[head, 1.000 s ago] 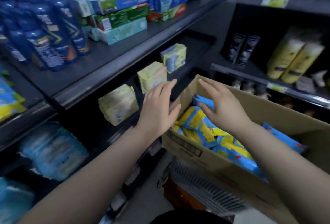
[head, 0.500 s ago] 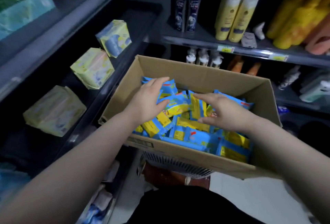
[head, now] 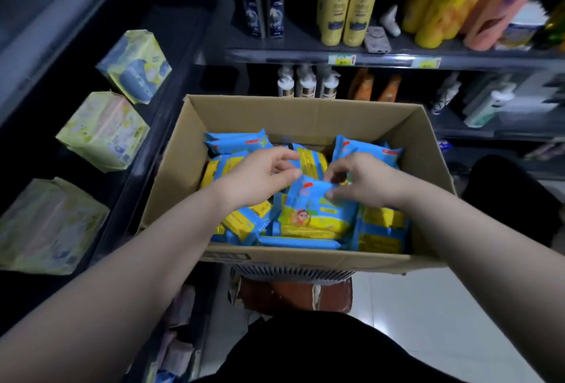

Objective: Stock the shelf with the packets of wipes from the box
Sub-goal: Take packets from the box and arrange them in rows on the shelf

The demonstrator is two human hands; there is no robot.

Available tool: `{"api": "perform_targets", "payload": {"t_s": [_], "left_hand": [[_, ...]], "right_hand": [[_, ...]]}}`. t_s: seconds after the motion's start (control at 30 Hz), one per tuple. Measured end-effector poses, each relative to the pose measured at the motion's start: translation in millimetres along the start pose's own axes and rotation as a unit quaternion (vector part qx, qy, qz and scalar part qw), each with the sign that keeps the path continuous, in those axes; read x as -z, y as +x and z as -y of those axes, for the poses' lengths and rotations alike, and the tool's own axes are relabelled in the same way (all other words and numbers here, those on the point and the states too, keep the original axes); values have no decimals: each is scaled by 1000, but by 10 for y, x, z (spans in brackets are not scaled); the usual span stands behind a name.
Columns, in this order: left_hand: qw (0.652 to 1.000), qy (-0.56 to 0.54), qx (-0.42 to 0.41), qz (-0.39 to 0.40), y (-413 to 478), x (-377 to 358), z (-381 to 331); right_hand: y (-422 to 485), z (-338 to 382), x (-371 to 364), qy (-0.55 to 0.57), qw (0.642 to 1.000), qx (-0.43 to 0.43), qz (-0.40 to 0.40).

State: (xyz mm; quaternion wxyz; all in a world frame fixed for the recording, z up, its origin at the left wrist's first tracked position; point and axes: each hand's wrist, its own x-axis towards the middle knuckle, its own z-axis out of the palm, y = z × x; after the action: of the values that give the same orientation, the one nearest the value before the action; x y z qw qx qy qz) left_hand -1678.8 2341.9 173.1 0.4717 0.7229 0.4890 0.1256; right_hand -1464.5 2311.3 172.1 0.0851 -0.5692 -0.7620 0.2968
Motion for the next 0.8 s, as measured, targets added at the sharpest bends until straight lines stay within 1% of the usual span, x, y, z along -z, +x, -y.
{"api": "perform_targets", "payload": {"t_s": [0.07,0.13,0.2,0.27,0.3,0.33,0.4,0.43,0.5,0.6,0.67,0.73,0.8], "left_hand": [[996,-77,20,39,25,-47,-21],[996,-85,16,19,55,-59,-27],[996,-75,16,-34,86,-23,-12],[992,-81,25,-91,105,62,38],[989,-91,29,-111,109,111,70],[987,-100,34,-122,108,150,99],[986,-105,37,-121,100,190,131],[987,-104,36,-117,96,192,135],[987,-108,40,-108,96,169,134],[988,-112,45,-94,89,133,118],[987,-119,43,-95,80,135,116],[984,-139,42,-104,73,164,125],[978,-168,40,-118,60,209,120]], "right_hand": [[34,46,63,102,994,-15,-45],[59,84,104,162,983,-16,-87],[40,53,142,164,978,-17,-127],[-34,-55,177,94,985,-38,-137],[-88,-130,183,36,991,-49,-117],[-145,-190,181,-27,995,-57,-79],[-246,-237,125,-128,989,-70,29],[-278,-229,75,-156,982,-73,76],[-304,-199,-26,-191,970,-75,130],[-288,-170,-101,-242,955,-84,153],[-285,-145,-79,-229,957,-96,148],[-310,-106,2,-200,966,-106,127],[-351,-72,132,-170,976,-115,80]]}}
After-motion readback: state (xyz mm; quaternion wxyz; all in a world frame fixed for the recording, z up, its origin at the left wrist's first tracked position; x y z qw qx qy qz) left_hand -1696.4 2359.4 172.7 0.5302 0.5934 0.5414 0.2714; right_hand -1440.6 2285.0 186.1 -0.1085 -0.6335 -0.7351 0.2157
